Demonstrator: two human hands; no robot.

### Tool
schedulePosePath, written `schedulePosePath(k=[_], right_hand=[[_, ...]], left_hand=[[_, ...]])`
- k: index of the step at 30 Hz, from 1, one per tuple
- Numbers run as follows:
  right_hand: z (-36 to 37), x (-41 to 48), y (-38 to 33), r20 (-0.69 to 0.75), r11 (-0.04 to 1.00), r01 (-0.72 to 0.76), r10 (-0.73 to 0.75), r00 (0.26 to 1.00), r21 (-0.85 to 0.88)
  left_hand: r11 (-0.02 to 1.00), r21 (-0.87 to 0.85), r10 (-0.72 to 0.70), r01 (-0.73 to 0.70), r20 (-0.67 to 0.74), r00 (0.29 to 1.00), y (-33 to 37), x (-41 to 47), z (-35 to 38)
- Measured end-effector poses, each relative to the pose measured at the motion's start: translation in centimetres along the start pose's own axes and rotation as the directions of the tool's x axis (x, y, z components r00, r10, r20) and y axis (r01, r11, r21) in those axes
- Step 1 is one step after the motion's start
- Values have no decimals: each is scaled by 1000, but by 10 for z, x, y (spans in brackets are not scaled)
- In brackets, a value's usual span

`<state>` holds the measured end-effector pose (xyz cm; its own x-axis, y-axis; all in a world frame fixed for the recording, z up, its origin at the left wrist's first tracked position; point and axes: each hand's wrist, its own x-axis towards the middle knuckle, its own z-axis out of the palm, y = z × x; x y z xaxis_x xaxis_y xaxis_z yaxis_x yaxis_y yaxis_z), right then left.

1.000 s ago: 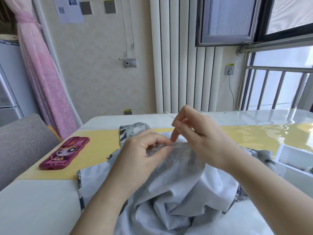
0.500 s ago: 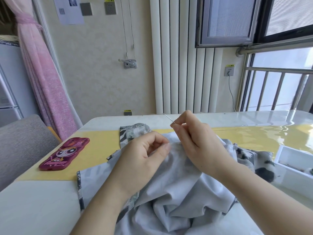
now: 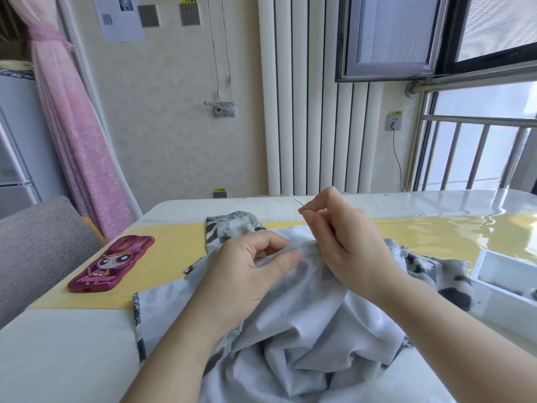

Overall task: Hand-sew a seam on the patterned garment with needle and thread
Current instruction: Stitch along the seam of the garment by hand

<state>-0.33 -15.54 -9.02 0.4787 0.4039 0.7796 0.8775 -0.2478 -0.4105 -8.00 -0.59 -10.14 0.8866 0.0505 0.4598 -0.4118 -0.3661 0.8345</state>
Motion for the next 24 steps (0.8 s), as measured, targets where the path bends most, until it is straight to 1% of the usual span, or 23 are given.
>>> schedulePosePath(k=[6, 11, 17, 20, 22, 24], right_hand=[[-1, 1, 2, 64, 1000, 19, -19, 998, -2], [-2, 1, 1, 81, 1000, 6, -7, 997, 13], [-4, 0, 0, 98, 1000, -11, 9, 995, 20], [-9, 3, 0, 179, 997, -68, 61, 982, 32], [-16, 7, 1, 267, 991, -125, 111, 957, 39], [-25, 12, 3, 328, 988, -156, 146, 933, 6]], left_hand=[[998, 63, 13, -11, -31, 999, 2, 0, 2], [998, 68, 2, 0, -42, 999, -1, 0, 0], [1000, 4, -6, 6, -36, 999, 1, 1, 1], [1000, -20, -17, 16, -31, 999, 0, 1, 1], [1000, -1, -13, 13, -19, 1000, -1, 1, 0], [1000, 9, -20, 20, -10, 1000, -1, 1, 0]])
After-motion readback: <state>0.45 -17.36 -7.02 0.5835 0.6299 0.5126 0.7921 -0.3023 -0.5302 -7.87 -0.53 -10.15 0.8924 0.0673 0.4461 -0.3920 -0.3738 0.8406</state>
